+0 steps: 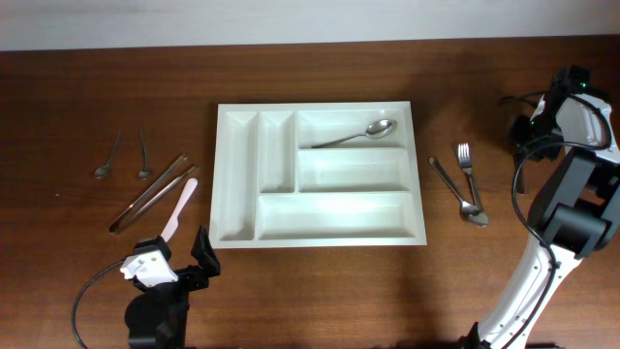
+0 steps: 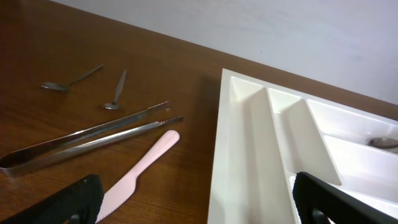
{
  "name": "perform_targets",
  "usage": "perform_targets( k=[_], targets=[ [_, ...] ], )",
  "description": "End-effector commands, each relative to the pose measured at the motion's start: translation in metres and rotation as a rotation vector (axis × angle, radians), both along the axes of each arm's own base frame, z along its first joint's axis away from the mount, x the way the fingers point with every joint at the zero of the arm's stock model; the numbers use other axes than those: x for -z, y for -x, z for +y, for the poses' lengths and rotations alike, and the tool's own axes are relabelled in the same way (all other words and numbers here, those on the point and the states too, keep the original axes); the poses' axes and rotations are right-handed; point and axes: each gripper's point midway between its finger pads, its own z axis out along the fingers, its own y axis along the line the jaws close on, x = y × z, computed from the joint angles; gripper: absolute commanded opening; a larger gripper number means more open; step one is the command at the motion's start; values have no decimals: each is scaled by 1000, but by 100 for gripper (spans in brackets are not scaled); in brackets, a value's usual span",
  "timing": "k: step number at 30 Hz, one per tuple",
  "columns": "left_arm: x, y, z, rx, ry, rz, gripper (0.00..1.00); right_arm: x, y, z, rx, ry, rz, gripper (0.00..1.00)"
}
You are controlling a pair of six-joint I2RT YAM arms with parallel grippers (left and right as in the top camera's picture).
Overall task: Pack container
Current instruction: 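Lower the right gripper and grasp the fork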
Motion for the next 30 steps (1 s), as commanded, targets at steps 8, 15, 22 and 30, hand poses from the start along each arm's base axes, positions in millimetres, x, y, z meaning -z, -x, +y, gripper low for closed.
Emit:
perform_targets(
  k=[8, 15, 22, 30],
  targets=[
    [1, 0, -1, 11, -12, 0, 99, 74, 42, 36, -23, -80, 157, 4],
    [1, 0, -1, 11, -12, 0, 99, 67, 30, 42, -41, -82, 128, 4],
    [1, 0, -1, 11, -12, 0, 99, 23, 0, 31, -45, -55, 60, 4],
    [1, 0, -1, 11, -12, 0, 99, -49, -35, 18, -59, -13, -53, 4]
  ],
)
